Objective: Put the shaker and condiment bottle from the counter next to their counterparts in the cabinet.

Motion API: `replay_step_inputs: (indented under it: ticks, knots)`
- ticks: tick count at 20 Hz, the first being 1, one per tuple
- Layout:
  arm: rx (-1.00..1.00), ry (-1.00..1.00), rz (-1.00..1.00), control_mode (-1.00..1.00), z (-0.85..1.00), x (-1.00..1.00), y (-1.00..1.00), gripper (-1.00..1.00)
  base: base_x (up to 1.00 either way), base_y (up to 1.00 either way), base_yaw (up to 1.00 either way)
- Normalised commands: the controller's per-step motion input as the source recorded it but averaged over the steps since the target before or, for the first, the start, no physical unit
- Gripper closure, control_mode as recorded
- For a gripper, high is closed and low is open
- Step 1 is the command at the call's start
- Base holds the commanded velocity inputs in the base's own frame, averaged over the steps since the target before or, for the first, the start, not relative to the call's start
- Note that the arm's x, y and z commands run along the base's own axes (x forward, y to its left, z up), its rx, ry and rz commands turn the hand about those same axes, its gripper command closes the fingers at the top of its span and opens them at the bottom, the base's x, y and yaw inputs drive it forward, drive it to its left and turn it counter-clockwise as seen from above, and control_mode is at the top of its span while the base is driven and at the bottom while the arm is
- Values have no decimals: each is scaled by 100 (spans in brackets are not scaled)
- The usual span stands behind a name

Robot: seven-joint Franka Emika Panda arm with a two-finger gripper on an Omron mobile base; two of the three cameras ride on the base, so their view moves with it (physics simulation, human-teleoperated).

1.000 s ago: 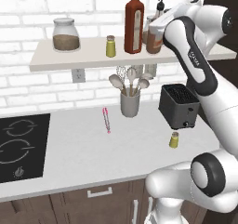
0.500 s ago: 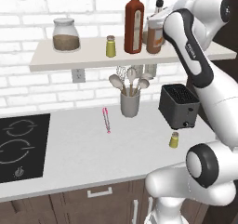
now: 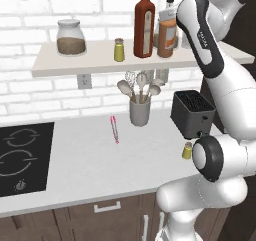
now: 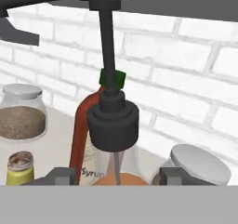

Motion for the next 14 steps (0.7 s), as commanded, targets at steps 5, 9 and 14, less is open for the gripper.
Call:
replay_step_inputs:
  ticks: [5, 9, 14]
  knots:
    - [1, 12, 0, -100, -20, 38, -20, 100, 0, 0, 0]
    - [0, 9, 0, -100, -27, 30, -7, 100, 0, 0, 0]
    - [0, 9, 0, -100, -34, 30, 0, 100, 0, 0, 0]
